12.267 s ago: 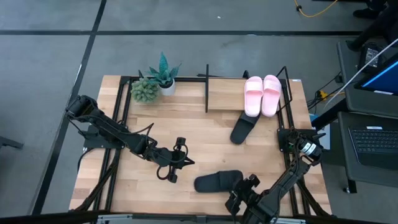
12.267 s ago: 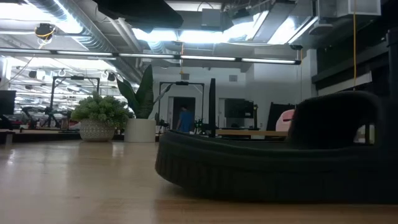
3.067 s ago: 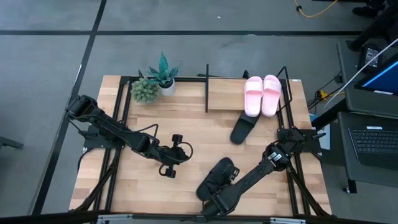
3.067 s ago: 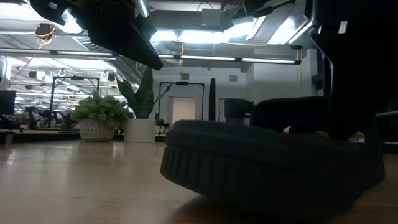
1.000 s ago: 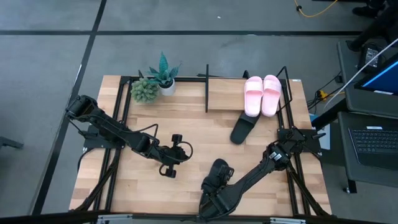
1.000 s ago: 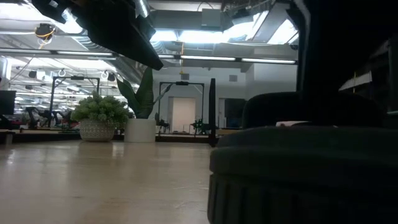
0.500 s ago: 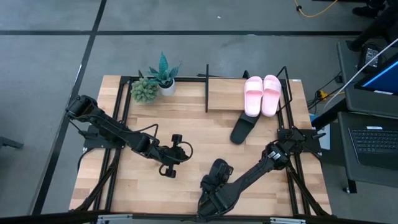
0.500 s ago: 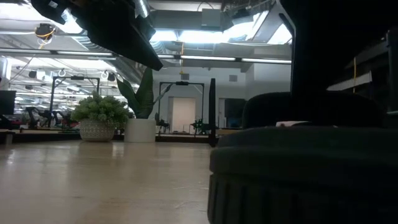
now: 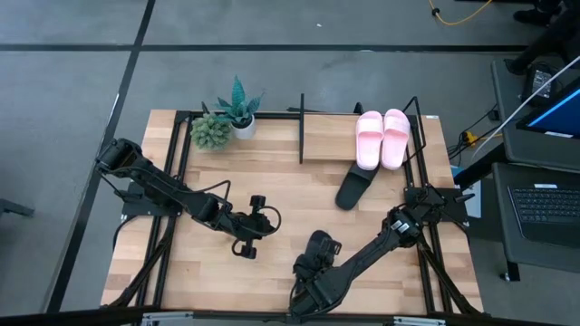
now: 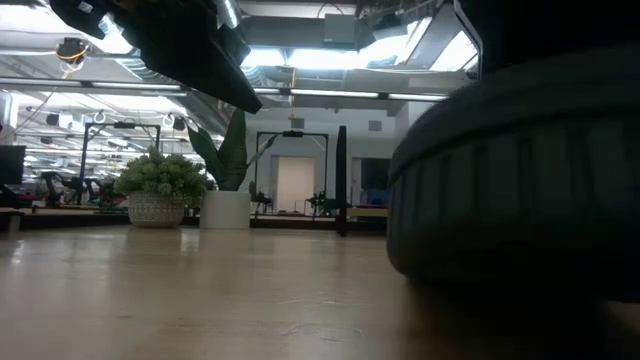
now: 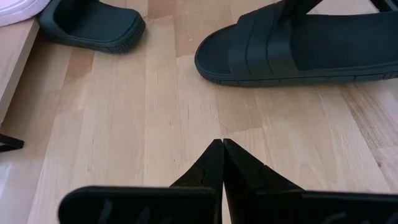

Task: Pick and place slides into the shelf
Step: Put the bottom black slide on the shelf

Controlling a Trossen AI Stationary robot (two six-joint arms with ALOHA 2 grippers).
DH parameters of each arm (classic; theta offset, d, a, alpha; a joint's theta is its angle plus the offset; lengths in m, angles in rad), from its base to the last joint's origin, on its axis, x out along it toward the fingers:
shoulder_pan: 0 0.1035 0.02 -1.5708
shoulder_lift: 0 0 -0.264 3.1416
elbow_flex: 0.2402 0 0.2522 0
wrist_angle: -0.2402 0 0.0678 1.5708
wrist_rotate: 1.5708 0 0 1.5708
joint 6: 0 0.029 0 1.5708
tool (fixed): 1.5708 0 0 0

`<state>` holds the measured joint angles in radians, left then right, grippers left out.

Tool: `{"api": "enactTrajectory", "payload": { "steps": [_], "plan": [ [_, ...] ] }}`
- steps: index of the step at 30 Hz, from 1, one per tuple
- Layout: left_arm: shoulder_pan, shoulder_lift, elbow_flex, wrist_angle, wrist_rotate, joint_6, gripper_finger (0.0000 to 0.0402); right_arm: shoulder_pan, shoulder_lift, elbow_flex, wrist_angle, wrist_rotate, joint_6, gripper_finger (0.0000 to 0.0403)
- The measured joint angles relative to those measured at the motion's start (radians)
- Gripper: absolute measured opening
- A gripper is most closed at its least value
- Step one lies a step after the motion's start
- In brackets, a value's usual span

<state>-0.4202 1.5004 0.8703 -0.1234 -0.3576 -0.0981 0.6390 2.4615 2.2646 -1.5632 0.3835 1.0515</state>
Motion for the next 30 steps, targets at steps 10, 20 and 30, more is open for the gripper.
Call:
{"api": "enactTrajectory", "payload": {
  "steps": [10, 20, 30],
  "plan": [
    [0.0, 0.0, 0.0, 0.0, 0.0, 0.0, 0.0, -0.001, -0.004, 0.013, -0.014, 0.0, -0.036, 0.0008],
    [-0.001, 0.0, 0.0, 0.0, 0.0, -0.001, 0.0, -0.004, -0.027, 0.076, -0.014, 0.028, -0.114, 0.0007],
    [-0.001, 0.0, 0.0, -0.004, 0.0, -0.004, 0.0, -0.005, -0.1, 0.079, -0.009, 0.141, -0.181, 0.0007]
  ]
}}
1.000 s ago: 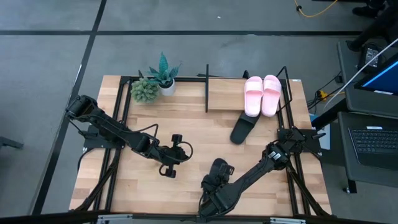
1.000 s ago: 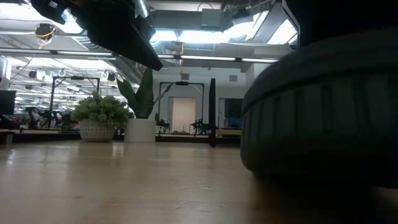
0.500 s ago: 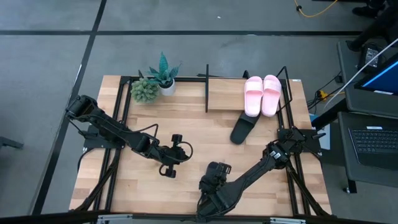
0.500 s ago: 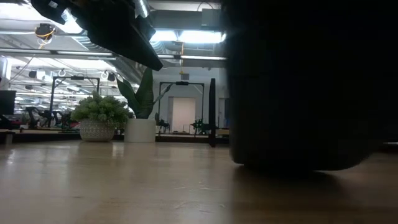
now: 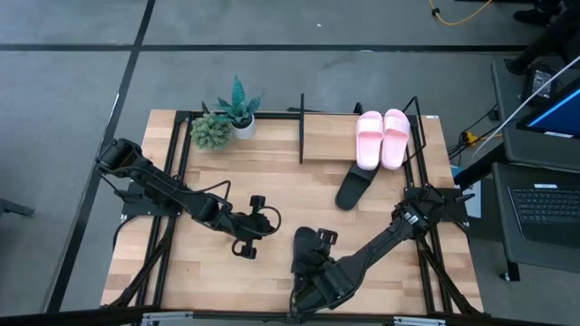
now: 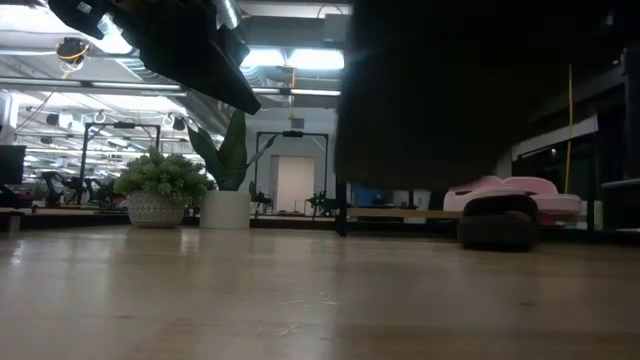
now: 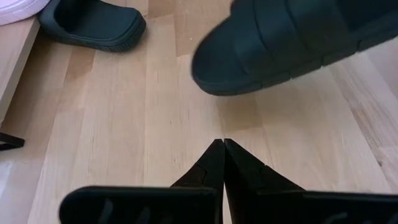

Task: Pick and place slides into the shelf
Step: Put the bottom black slide on the shelf

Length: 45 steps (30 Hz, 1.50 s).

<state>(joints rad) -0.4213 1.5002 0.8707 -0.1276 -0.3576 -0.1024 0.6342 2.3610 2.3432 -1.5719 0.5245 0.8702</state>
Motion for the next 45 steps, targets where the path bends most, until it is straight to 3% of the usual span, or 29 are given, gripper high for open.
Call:
{"api": "enactTrajectory", "payload": {
  "steps": [19, 26, 37, 40, 45],
  "plan": [
    [-0.001, 0.0, 0.0, 0.0, 0.0, -0.019, 0.0, -0.096, -0.236, -0.011, 0.0, 0.282, -0.331, 0.0006],
    [-0.011, 0.0, 0.0, 0.0, 0.0, -0.023, 0.0, -0.097, -0.268, -0.015, 0.002, 0.326, -0.289, 0.0006],
    [-0.048, 0.0, 0.0, 0.004, 0.0, -0.023, 0.0, -0.03, -0.284, -0.392, 0.033, 0.366, 0.085, 0.0006],
    [-0.054, 0.0, 0.0, 0.008, 0.0, -0.027, 0.0, -0.015, -0.335, -0.492, 0.143, 0.374, 0.108, 0.0006],
    [-0.054, 0.0, 0.0, 0.016, 0.0, -0.028, 0.0, 0.001, -0.443, -0.687, 0.431, 0.372, -0.009, 0.0006]
  ]
}}
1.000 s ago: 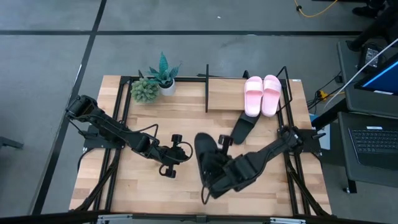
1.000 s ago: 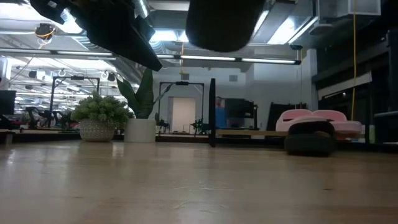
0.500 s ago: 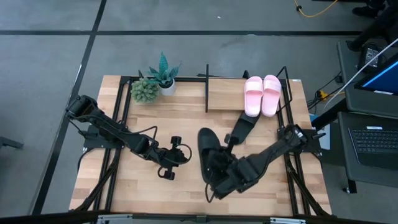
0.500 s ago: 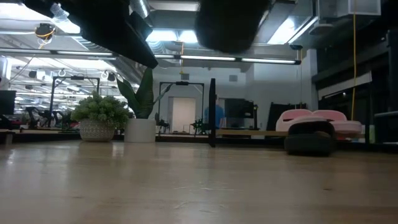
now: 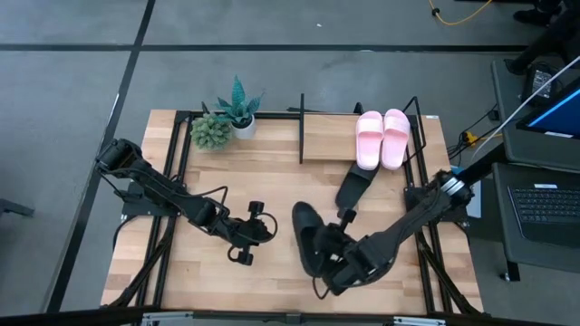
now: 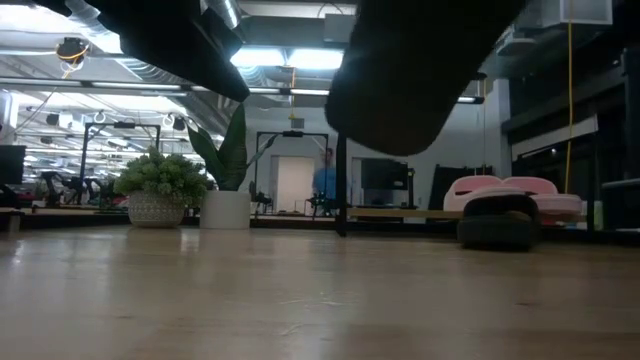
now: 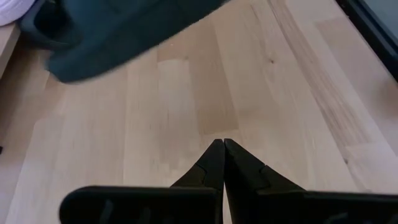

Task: Pick and place slides into the shelf
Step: Put the bottom black slide on the shelf

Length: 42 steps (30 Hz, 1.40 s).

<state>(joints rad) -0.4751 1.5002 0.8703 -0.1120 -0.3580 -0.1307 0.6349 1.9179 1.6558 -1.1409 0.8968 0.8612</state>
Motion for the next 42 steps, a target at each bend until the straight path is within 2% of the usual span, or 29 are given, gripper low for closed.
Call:
{"api": "enactTrajectory", "payload": {
  "steps": [2, 6, 13, 18, 28, 35, 42],
  "plan": [
    [0.001, 0.0, 0.0, 0.0, 0.0, -0.001, 0.0, 0.0, -0.048, -0.069, 0.053, -0.002, -0.028, 0.0006],
    [0.001, 0.0, 0.0, 0.0, 0.0, -0.023, 0.0, -0.012, -0.138, -0.168, 0.046, -0.008, -0.029, 0.0006],
    [0.001, 0.0, 0.0, 0.0, -0.036, -0.026, 0.0, -0.079, -0.266, -0.213, -0.139, -0.006, -0.036, 0.0006],
    [0.002, 0.0, 0.0, 0.0, -0.075, -0.027, 0.0, -0.156, -0.295, -0.219, -0.2, -0.006, -0.141, 0.0006],
    [0.002, 0.0, 0.0, 0.0, -0.097, -0.027, 0.0, -0.357, -0.295, -0.219, -0.199, 0.005, -0.438, 0.0006],
    [0.002, 0.0, 0.0, 0.0, -0.105, -0.026, 0.0, -0.473, -0.303, -0.25, -0.074, -0.002, -0.58, 0.0006],
    [0.002, 0.0, 0.0, -0.015, -0.105, -0.025, 0.0, -0.581, -0.428, -0.482, 0.338, -0.176, -0.816, 0.0006]
  ]
}}
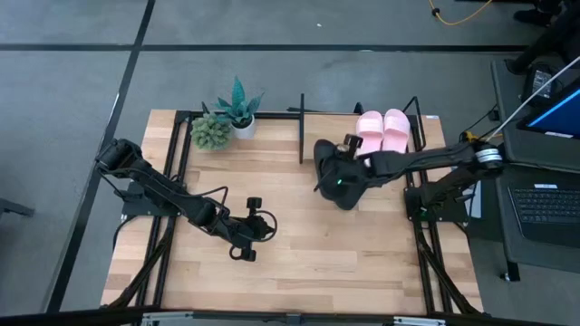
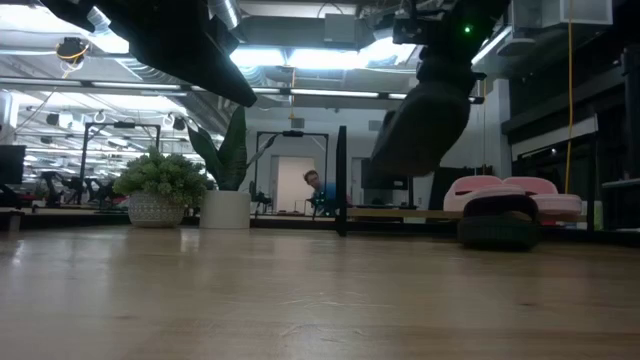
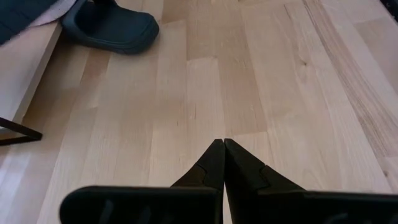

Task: Pick and place slides into the shelf
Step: Put the bottom black slide on the shelf

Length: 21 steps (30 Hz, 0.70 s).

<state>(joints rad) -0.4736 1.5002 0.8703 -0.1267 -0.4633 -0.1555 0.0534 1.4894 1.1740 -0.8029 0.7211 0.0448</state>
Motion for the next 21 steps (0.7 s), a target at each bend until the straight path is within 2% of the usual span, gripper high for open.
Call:
{"api": "enactTrajectory", "payload": {
  "steps": [4, 9, 21],
  "plan": [
    [0.0, 0.0, 0.0, 0.0, 0.0, 0.003, 0.0, -0.071, -0.093, -0.086, 0.13, -0.067, -0.079, 0.0006],
    [0.017, 0.0, 0.0, 0.003, 0.0, 0.007, 0.0, -0.175, -0.161, -0.139, 0.157, -0.09, -0.166, 0.0006],
    [0.088, 0.0, 0.0, 0.0, 0.0, 0.008, 0.0, -0.365, -0.119, -0.148, 0.258, -0.112, -0.339, 0.0006]
  ]
}}
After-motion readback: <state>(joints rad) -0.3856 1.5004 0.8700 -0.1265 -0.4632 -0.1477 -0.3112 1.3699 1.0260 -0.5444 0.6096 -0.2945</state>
